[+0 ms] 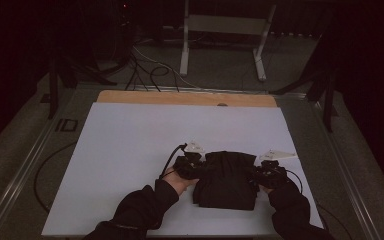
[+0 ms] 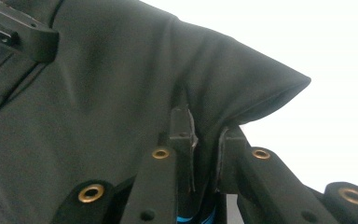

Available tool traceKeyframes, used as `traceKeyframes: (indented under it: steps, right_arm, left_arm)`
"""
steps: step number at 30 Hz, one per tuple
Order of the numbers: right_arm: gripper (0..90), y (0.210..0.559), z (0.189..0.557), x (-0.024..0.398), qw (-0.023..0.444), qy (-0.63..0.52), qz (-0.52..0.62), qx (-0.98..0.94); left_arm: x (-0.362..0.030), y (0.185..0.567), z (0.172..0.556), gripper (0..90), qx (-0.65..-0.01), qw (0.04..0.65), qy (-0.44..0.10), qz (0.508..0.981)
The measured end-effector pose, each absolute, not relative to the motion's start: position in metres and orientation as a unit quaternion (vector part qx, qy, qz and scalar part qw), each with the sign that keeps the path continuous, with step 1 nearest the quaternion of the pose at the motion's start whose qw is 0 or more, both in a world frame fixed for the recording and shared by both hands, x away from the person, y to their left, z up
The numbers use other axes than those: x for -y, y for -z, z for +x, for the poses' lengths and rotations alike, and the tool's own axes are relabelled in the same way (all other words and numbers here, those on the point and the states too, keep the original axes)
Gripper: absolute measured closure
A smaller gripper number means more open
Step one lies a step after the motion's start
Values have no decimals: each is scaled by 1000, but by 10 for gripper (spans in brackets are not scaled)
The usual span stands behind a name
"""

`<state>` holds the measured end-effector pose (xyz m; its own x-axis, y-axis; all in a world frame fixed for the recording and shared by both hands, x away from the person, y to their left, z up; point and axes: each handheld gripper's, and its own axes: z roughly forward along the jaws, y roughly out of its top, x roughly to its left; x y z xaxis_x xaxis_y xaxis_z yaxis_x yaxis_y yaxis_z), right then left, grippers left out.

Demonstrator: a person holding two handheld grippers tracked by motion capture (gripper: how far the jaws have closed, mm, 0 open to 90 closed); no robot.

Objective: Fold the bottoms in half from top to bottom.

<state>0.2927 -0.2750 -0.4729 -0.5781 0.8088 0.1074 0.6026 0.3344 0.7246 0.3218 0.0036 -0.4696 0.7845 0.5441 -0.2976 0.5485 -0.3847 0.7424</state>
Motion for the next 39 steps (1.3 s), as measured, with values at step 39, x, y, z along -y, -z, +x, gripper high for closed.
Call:
traceKeyframes:
  steps: [39]
  right_arm:
    - [809, 432, 298, 259, 156, -407, 405, -804]
  left_arm:
    - [-28, 427, 319, 784, -311, 473, -19, 824]
